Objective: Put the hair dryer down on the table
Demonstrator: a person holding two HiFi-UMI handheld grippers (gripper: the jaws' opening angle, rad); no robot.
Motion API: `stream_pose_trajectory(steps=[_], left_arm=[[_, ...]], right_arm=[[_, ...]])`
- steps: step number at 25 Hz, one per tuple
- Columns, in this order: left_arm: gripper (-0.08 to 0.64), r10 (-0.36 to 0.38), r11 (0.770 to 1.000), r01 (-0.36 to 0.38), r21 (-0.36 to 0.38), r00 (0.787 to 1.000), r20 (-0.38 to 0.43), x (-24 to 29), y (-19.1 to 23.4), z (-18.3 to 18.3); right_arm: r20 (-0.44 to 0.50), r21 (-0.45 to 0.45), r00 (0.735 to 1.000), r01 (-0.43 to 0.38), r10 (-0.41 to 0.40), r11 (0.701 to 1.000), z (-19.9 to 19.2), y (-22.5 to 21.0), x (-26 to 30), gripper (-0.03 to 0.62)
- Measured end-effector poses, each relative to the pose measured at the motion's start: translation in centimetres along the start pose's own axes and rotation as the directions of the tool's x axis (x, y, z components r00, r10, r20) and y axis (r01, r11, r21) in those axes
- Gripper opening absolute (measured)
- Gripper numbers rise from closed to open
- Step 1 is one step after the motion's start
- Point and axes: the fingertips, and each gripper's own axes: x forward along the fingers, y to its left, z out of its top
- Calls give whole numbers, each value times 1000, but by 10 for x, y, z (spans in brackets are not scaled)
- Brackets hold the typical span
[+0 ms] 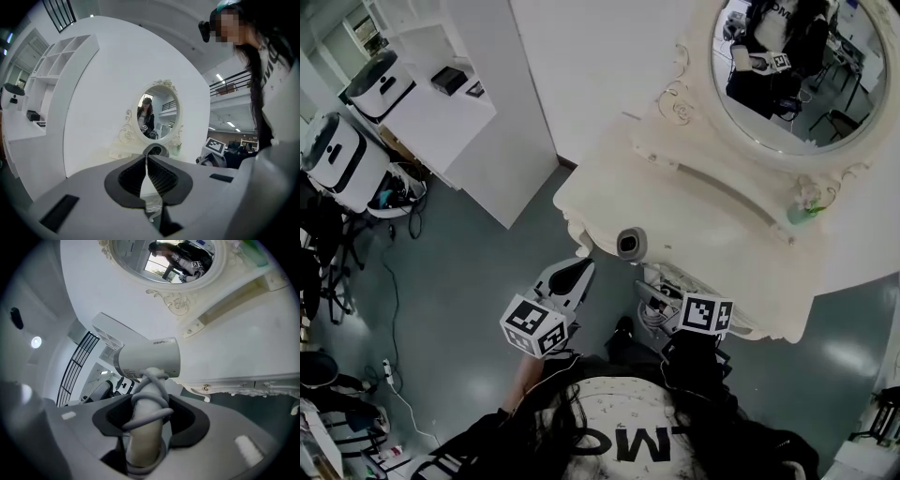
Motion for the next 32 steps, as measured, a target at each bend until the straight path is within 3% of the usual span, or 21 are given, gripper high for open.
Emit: stream_pose_trajectory(steps=[14, 32], left_arm=[[-2, 37, 998, -37, 42, 999, -17, 42, 19, 22], [-2, -14, 1000, 15, 17, 999, -51, 73, 47, 22]], right_arm=[[-13, 30, 1000, -22, 23, 999, 31, -29, 11, 232], [8, 76, 1000, 19, -20, 997, 52, -46, 35, 233]])
